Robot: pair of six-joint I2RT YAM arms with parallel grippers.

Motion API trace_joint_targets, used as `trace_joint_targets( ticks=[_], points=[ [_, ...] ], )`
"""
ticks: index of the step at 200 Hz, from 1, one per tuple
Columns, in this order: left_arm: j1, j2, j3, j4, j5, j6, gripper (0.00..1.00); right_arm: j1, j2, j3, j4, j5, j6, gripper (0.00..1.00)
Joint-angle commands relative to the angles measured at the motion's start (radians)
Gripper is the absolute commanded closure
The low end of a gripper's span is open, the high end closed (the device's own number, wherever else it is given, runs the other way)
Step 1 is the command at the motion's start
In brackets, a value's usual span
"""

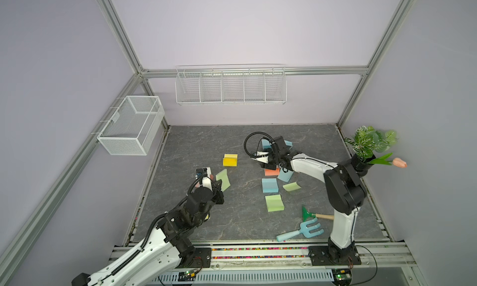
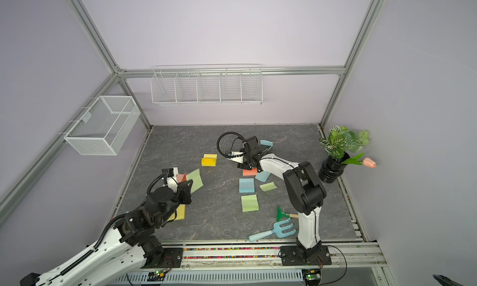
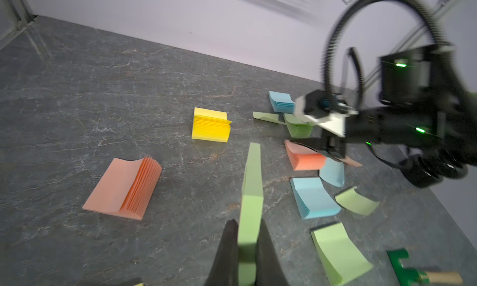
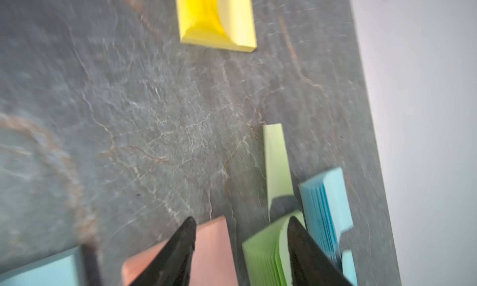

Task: Tear off pages from different memo pads
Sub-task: Place the paper at the center of the board, then place the memo pad at the center of the board.

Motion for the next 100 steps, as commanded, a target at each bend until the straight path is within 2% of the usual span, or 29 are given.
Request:
trace_joint_targets(
  ticks=[1,12,31,47,70,100],
  points=[
    [0.195,0.174,0.077,0.212,0.364,-0.022,1.0,-0.001,-0.246,-0.139,0.214,-0.029,0.272,0.21],
    [0.268,0.291,0.14,0.236,0.456,-0.037,1.0,0.001,-0.354,-0.241,0.279,-0.046,0.368,0.14],
    [0.321,0.493,0.282,0.223,0.553,0.012,1.0,0.003,-0.51,-0.395,0.338,-0.106,0.492,0.13],
    [0.33,0.662,0.432,0.166,0.633,0.077,1.0,0.012,-0.615,-0.471,0.323,-0.171,0.551,0.12],
    [0.347,0.904,0.681,0.044,0.757,0.17,1.0,0.038,-0.744,-0.563,0.312,-0.196,0.633,0.11],
    [0.349,1.193,1.008,-0.103,0.811,0.252,1.0,0.083,-0.879,-0.658,0.321,-0.212,0.669,0.11]
  ],
)
